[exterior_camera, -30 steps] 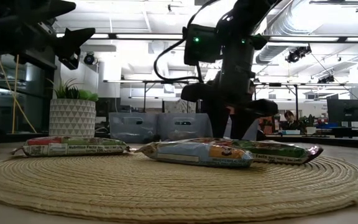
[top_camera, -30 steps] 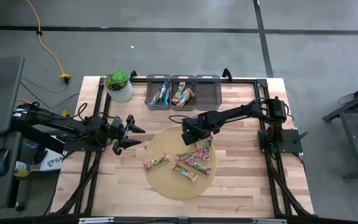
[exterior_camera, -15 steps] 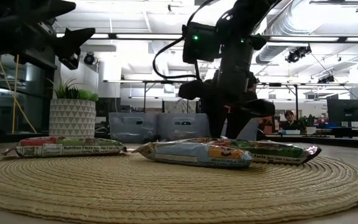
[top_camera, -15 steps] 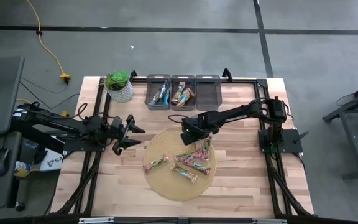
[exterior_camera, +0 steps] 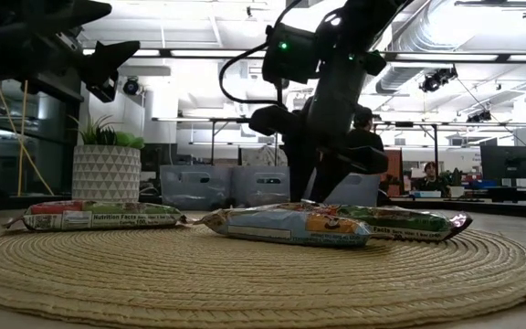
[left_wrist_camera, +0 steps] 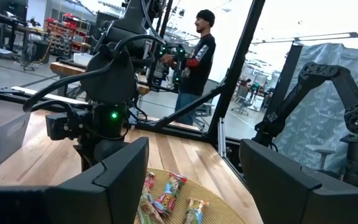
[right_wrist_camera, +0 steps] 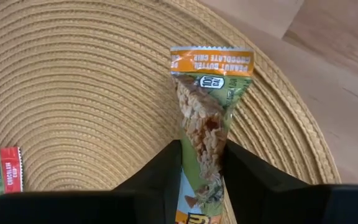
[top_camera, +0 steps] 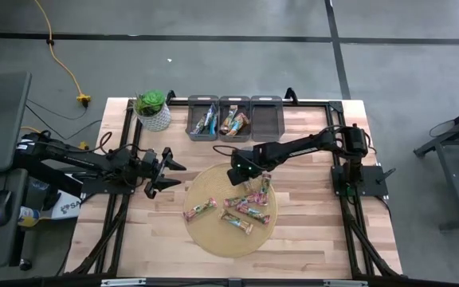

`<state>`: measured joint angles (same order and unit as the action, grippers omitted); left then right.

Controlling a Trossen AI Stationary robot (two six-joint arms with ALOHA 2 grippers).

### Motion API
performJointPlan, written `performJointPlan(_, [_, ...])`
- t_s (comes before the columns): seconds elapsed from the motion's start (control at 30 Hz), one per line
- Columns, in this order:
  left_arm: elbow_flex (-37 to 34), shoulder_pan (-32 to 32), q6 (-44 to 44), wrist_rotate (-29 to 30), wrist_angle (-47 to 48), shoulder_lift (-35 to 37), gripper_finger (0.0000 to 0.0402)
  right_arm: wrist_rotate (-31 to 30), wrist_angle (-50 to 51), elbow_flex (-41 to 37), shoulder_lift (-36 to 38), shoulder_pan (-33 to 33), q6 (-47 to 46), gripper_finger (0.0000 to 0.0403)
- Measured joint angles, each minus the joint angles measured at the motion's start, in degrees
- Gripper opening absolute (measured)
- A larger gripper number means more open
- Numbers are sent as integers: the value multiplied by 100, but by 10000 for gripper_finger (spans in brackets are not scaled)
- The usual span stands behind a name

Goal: Pick and place Granola Bars by type
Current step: Put the yellow granola bar into the middle black bin

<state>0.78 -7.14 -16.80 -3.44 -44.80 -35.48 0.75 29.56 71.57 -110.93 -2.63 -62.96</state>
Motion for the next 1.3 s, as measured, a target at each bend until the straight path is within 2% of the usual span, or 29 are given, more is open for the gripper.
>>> performJointPlan(0.87, [1,1,0,20,38,0,248,-5,-22,-14,-9,45,117,101])
performJointPlan(1.3, [0,1,2,227,38,0,248,-3,-310,11,-349,192,150,101])
